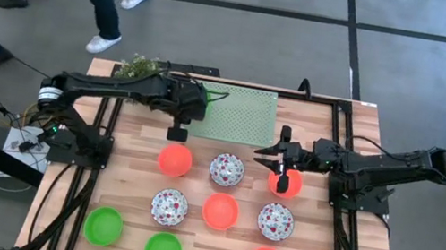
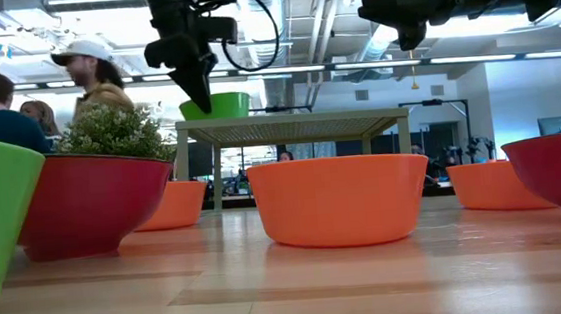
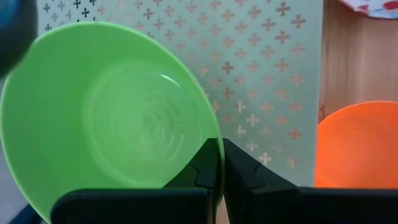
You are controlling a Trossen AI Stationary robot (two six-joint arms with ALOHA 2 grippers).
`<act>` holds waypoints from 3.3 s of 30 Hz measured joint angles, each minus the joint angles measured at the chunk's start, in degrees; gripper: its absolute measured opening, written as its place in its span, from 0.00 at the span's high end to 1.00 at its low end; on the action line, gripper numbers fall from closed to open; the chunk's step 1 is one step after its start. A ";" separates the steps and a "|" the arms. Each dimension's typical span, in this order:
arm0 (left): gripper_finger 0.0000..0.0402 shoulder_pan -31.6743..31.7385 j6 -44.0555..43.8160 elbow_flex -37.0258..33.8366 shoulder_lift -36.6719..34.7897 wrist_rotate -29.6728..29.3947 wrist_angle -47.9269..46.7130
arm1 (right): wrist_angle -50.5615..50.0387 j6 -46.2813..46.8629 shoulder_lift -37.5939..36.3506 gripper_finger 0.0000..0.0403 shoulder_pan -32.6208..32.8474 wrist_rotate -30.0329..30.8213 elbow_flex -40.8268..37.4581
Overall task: Pick & Place Mini bowls
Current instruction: Put the green bowl on the shelf, then put the orange bowl on the shelf
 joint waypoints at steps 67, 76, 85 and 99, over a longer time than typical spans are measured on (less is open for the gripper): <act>0.73 -17.30 -16.08 -0.24 -12.95 -5.96 8.14 | -0.44 2.16 1.84 0.77 0.13 -0.06 -0.03; 0.74 -27.61 -29.53 -9.60 -22.64 1.38 10.01 | -0.12 5.33 6.53 0.77 0.28 -2.35 -0.04; 0.74 -35.61 -29.10 -34.63 -29.65 -4.74 42.18 | 1.04 6.53 10.86 0.77 2.63 -5.15 2.28; 0.74 -35.43 -28.89 -47.45 -30.51 -9.44 56.47 | -17.02 -0.65 29.39 0.77 6.24 -6.14 17.03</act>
